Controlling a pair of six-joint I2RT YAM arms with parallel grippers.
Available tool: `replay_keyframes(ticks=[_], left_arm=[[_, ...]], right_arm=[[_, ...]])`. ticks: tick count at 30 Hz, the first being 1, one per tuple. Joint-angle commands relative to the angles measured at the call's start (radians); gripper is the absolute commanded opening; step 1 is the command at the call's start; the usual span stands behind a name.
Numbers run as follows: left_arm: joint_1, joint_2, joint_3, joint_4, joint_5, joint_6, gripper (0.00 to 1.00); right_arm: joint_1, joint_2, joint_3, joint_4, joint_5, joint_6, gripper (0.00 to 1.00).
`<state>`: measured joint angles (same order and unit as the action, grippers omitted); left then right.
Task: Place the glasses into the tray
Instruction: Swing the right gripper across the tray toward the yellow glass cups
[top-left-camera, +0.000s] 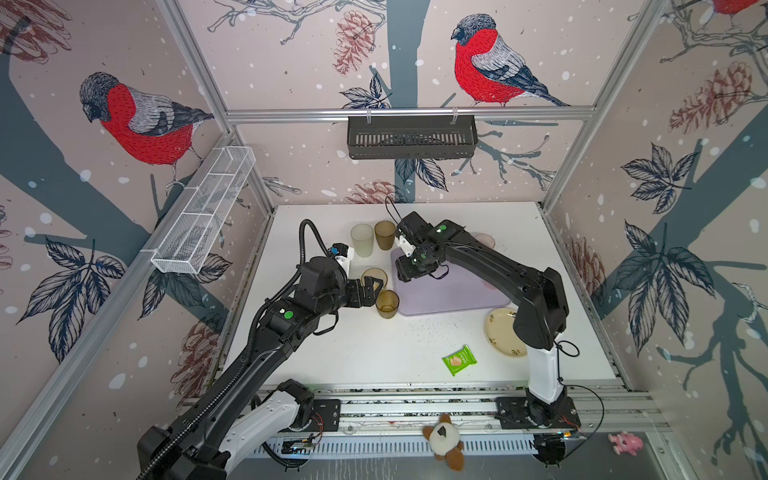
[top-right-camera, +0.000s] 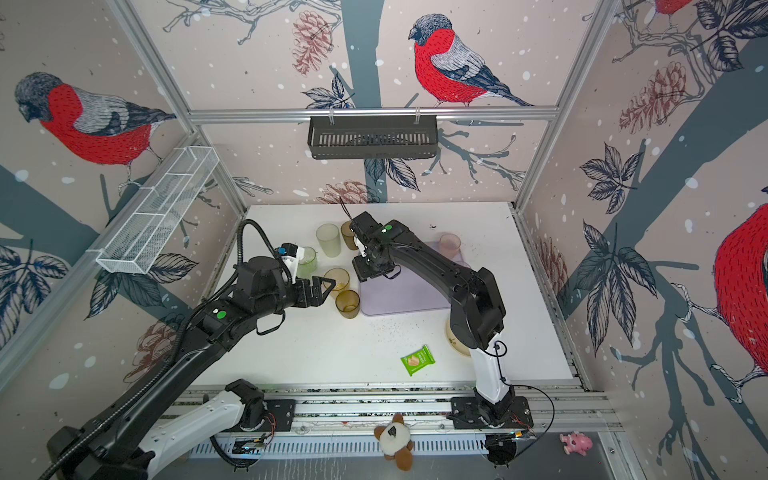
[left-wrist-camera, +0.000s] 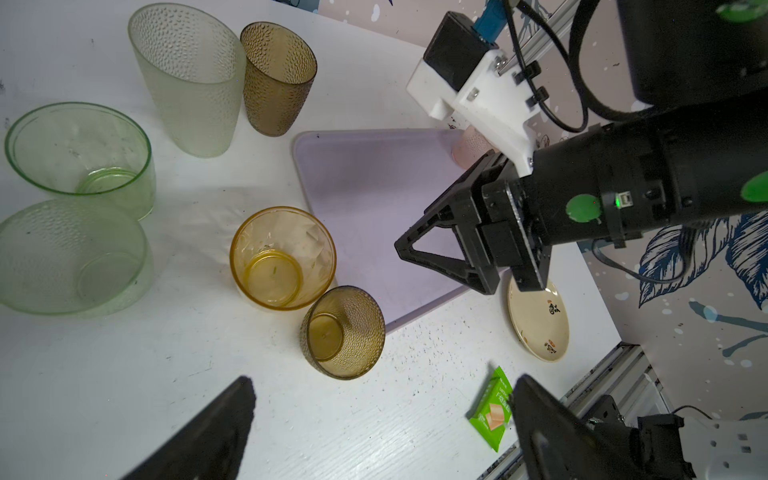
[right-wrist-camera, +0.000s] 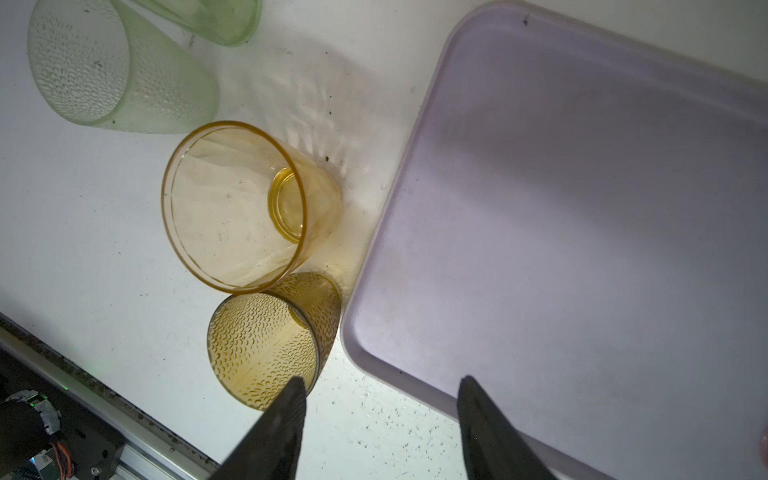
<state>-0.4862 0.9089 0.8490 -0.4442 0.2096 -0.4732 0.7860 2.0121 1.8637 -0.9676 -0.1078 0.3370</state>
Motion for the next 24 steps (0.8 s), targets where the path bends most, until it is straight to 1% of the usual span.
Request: replay_keyframes(ticks=[1,14,24], left_arm=[[0.01,-0.021,-0.018,-0.029,0.009,-0.008,0.96],[0.014,-0.087,-0.097,-0.055,-0.008,-0.033,0.96],[0.015,-0.101,-0.135,-0.048,-0.009,-0.036,0.96]], right_arm=[[0.014,0.009,-0.004,0.017,-0.028,0.006,0.6],[0.061,0.059,-0.013,0.039,-0.059,0.011,0.53],[0.071,0.074,-0.067,0.08,-0.075,0.017,0.47]])
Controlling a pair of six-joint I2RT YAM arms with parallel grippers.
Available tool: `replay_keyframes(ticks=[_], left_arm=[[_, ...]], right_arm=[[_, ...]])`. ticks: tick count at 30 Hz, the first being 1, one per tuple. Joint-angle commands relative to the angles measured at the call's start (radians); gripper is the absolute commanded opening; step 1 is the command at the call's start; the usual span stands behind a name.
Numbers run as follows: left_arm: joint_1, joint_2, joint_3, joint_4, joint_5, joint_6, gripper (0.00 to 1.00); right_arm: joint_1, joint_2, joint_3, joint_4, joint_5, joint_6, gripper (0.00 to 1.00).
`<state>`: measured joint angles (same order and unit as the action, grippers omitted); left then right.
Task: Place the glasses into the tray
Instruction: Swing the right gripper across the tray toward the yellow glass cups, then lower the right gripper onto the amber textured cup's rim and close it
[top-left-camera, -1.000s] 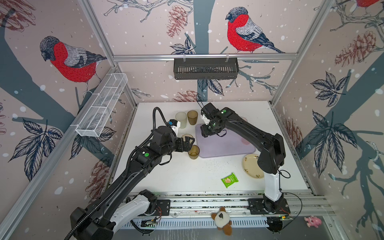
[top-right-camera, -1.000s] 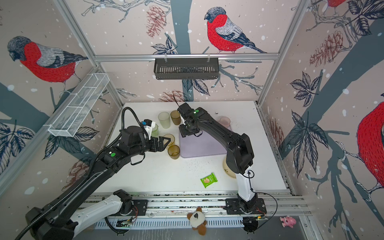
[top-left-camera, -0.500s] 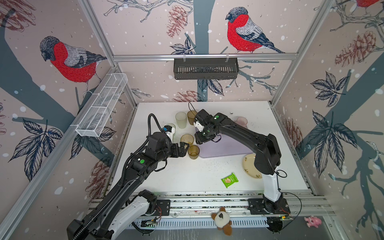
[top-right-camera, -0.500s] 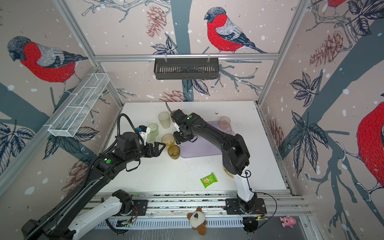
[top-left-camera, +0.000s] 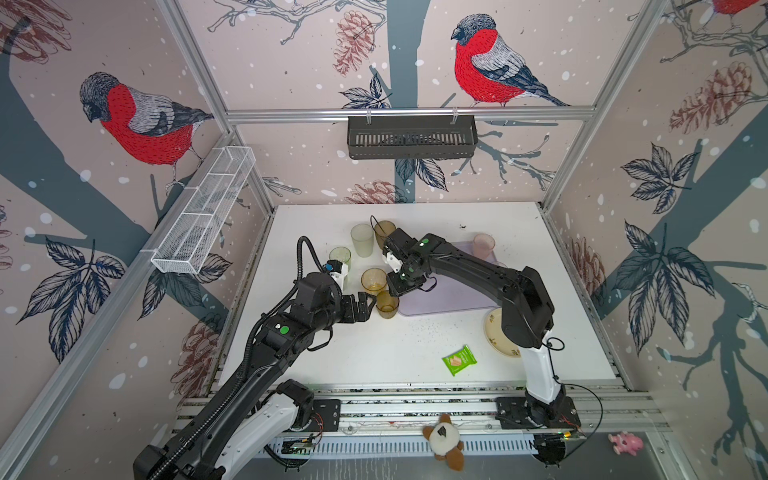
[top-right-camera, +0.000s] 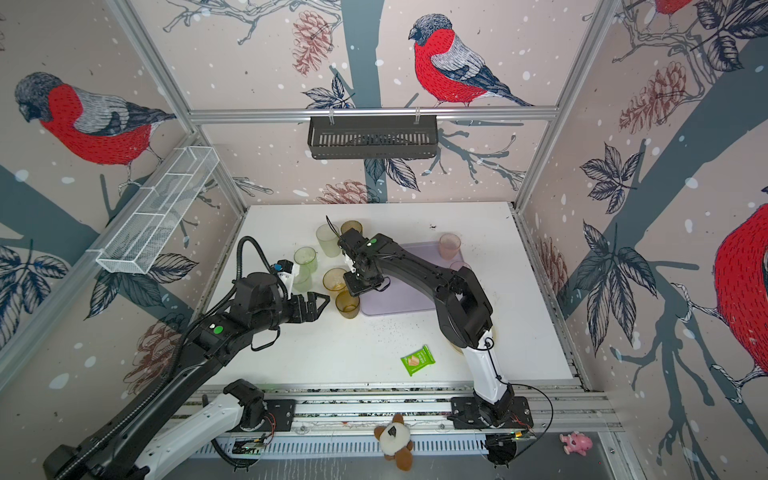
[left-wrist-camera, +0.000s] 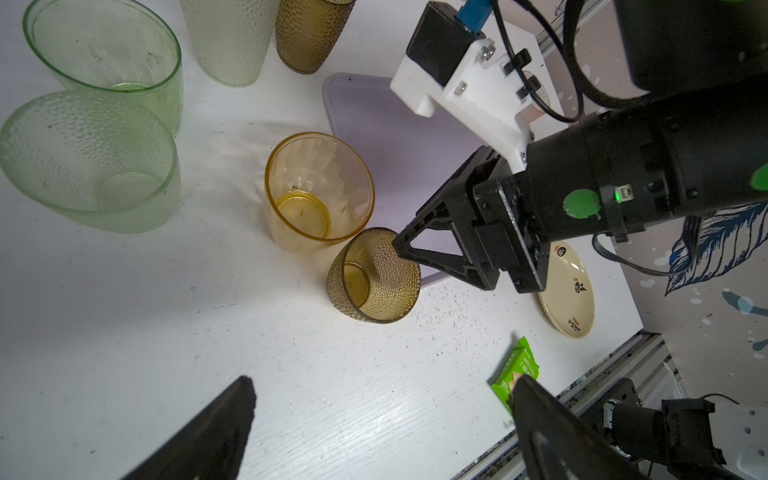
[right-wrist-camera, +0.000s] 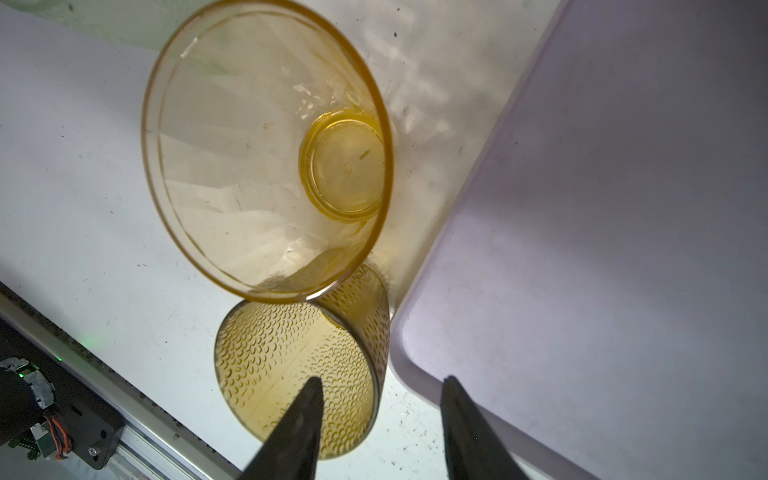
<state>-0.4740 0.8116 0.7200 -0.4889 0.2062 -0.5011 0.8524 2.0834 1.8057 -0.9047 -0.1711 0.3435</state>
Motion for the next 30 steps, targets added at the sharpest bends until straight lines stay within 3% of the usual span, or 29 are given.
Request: replay_keyframes(ticks=[1,17,30], left_arm=[[0.002,-0.004,-0.01,-0.004,-0.005,-0.009,0.96],[0.002,-0.02,-0.039,0.0,-0.007,-0.002,0.96],[0.005,-0.017,-0.042,0.004,-0.001,0.005,0.96]], right_arm=[[0.007,0.006,-0.013,0.02,-0.011,0.011,0.46],[0.027,0.034,-0.005,0.007,0.008,0.009,0.35],[0.041,0.053,0.015,-0.014,0.057,0.001,0.33]])
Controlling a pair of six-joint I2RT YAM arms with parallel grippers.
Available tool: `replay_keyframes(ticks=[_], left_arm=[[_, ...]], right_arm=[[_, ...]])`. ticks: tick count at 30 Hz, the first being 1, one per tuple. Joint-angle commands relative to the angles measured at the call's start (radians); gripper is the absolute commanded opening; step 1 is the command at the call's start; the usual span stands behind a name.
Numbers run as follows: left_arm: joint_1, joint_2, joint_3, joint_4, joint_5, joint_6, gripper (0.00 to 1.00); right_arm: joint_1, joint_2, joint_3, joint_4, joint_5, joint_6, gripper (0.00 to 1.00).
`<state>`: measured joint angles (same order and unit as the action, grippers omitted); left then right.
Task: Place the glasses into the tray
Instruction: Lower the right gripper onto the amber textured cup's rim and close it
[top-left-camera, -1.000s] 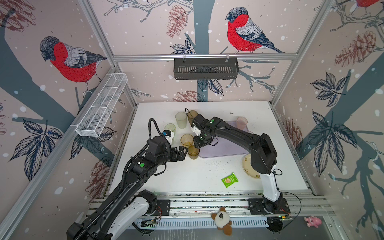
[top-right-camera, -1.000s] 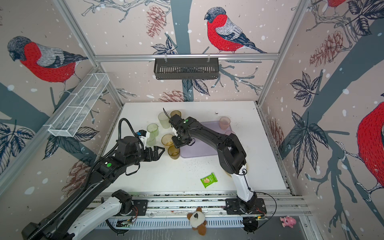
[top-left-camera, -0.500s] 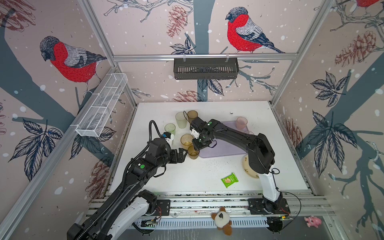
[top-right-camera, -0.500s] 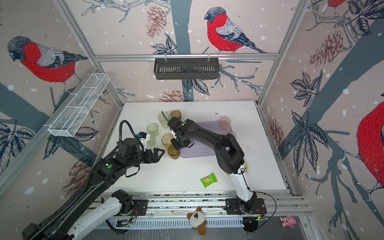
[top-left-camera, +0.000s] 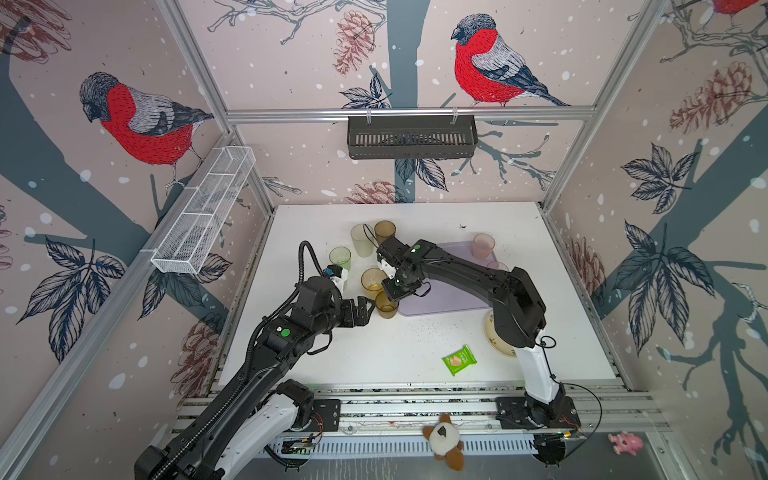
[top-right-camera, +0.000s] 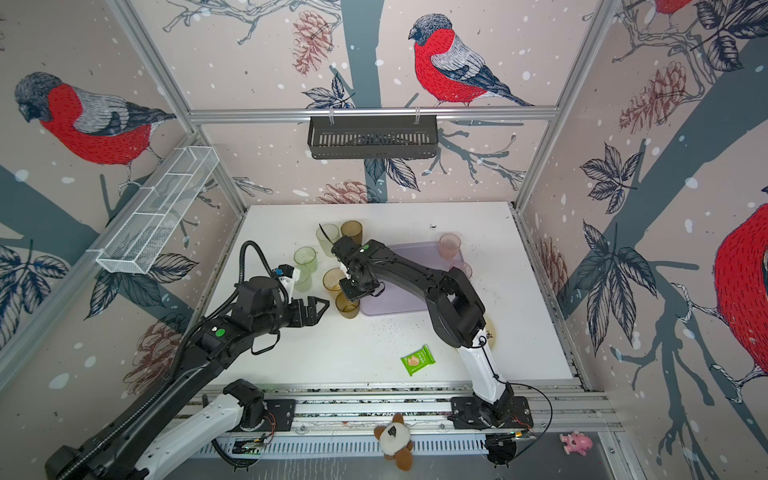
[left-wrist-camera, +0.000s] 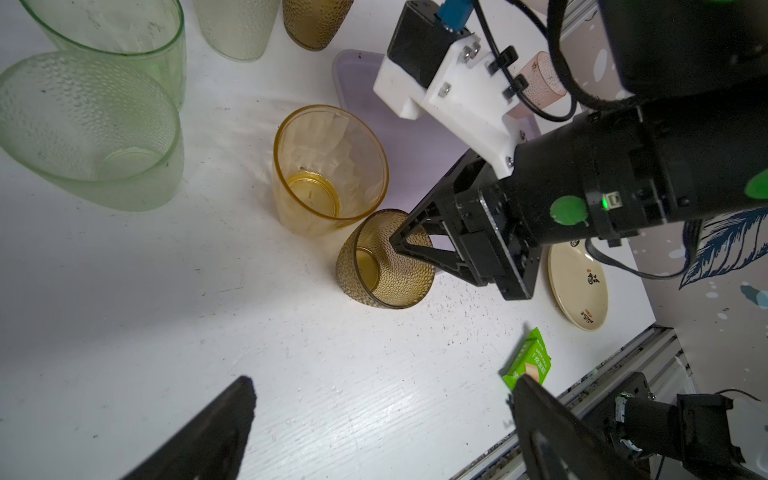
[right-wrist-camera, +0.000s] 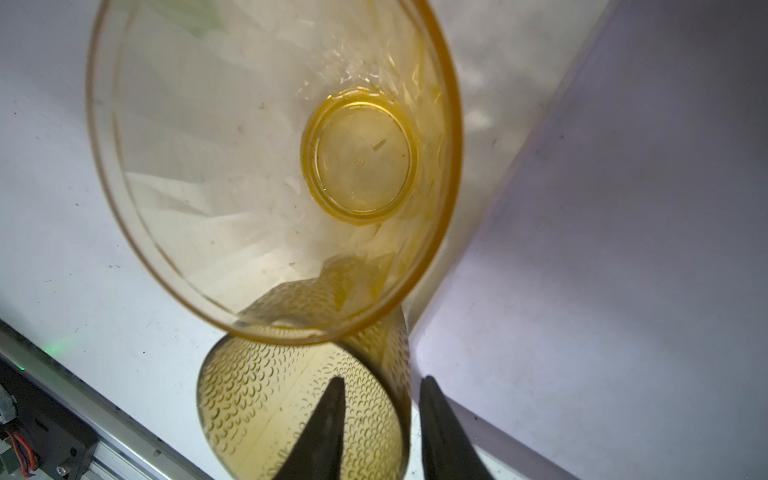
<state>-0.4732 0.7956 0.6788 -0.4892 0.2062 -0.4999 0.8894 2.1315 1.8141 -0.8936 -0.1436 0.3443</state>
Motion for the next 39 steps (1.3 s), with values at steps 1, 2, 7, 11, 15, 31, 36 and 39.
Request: replay_keyframes(ticks=[1,2,7,11,15,31,36,39], left_arm=[[0.003,-0.001,-0.002,0.005,-0.001,0.004,0.96],[0.003,-0.002,-0.001,0.005,-0.002,0.007,0.96],[0.004,-0.002,-0.001,0.007,-0.004,0.014,0.96],[0.003,-0.004,-0.004,0.01,-0.004,0.013,0.96],[0.003,-0.003,-0.004,0.013,-0.002,0.013,0.96],[0.003,-0.001,-0.02,0.037,0.002,0.01,0.96],[0.002,0.001,-0.023,0.044,0.002,0.011,0.96],[0.003,0.005,-0.025,0.047,0.001,0.01,0.96]], right_arm=[[0.004,0.005,0.007,-0.026,0.035,0.0,0.32],[0.005,0.005,0.007,-0.025,0.036,-0.001,0.32],[0.005,0.004,0.013,-0.03,0.044,0.0,0.31],[0.005,0.007,0.016,-0.032,0.045,0.0,0.28],[0.005,0.007,0.016,-0.034,0.042,0.0,0.24],[0.006,0.005,0.01,-0.034,0.047,-0.001,0.18],[0.006,0.005,0.01,-0.036,0.047,-0.004,0.17],[0.005,0.006,0.011,-0.037,0.049,-0.006,0.16]])
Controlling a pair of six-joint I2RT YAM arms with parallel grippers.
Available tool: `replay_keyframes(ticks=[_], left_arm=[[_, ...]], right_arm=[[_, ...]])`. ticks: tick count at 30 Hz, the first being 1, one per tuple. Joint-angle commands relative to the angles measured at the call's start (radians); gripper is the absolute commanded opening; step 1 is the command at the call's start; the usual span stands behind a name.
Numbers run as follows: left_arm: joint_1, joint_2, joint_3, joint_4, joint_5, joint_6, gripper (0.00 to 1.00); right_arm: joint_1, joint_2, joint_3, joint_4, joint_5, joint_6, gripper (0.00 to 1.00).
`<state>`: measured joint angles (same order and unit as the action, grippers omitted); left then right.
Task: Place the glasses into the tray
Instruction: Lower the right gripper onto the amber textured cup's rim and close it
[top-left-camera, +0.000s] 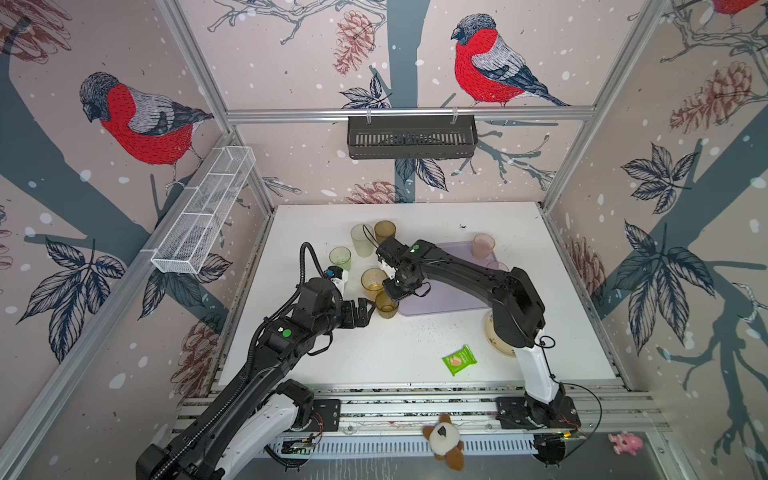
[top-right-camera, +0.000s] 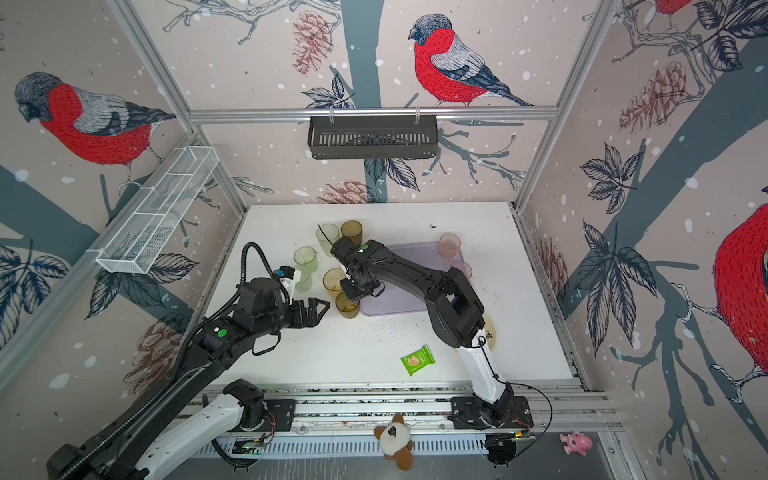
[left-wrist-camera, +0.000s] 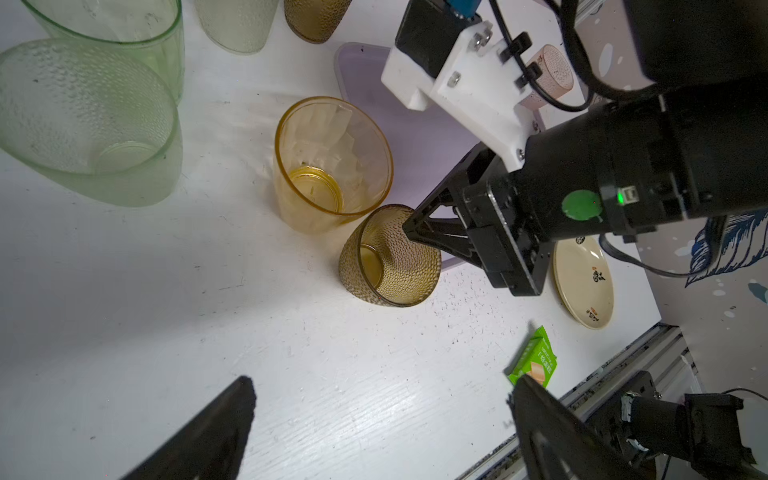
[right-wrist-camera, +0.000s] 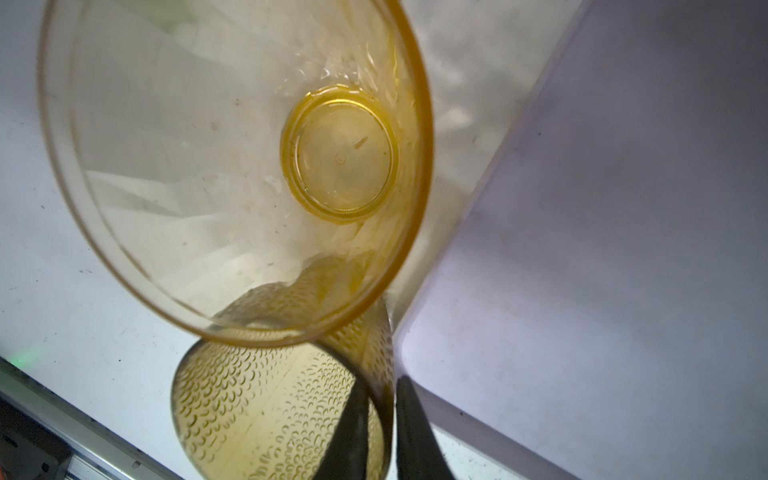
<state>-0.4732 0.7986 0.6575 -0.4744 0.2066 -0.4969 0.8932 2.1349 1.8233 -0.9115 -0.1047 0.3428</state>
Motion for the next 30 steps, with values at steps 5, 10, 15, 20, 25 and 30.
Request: replay_keyframes(ticks=[5,10,15,20,25,30], left_arm=[[0.003,0.001,-0.006,0.039,0.001,0.003,0.96],[0.004,0.002,-0.007,0.044,0.002,0.0,0.96],[0.003,0.004,-0.009,0.046,0.002,0.001,0.96],[0.002,0.01,-0.009,0.051,0.003,0.002,0.96],[0.004,0.013,-0.01,0.057,0.002,0.002,0.97],[0.003,0.012,-0.01,0.056,0.001,0.004,0.96]], right_arm=[[0.001,0.003,0.004,-0.022,0.013,-0.009,0.14],[0.001,0.001,0.003,-0.023,0.013,-0.011,0.13],[0.0,-0.002,0.006,-0.028,0.018,-0.012,0.13],[0.001,-0.004,0.013,-0.038,0.026,-0.019,0.11],[0.0,-0.006,0.018,-0.047,0.033,-0.024,0.1],[0.0,-0.013,0.018,-0.055,0.039,-0.029,0.09]])
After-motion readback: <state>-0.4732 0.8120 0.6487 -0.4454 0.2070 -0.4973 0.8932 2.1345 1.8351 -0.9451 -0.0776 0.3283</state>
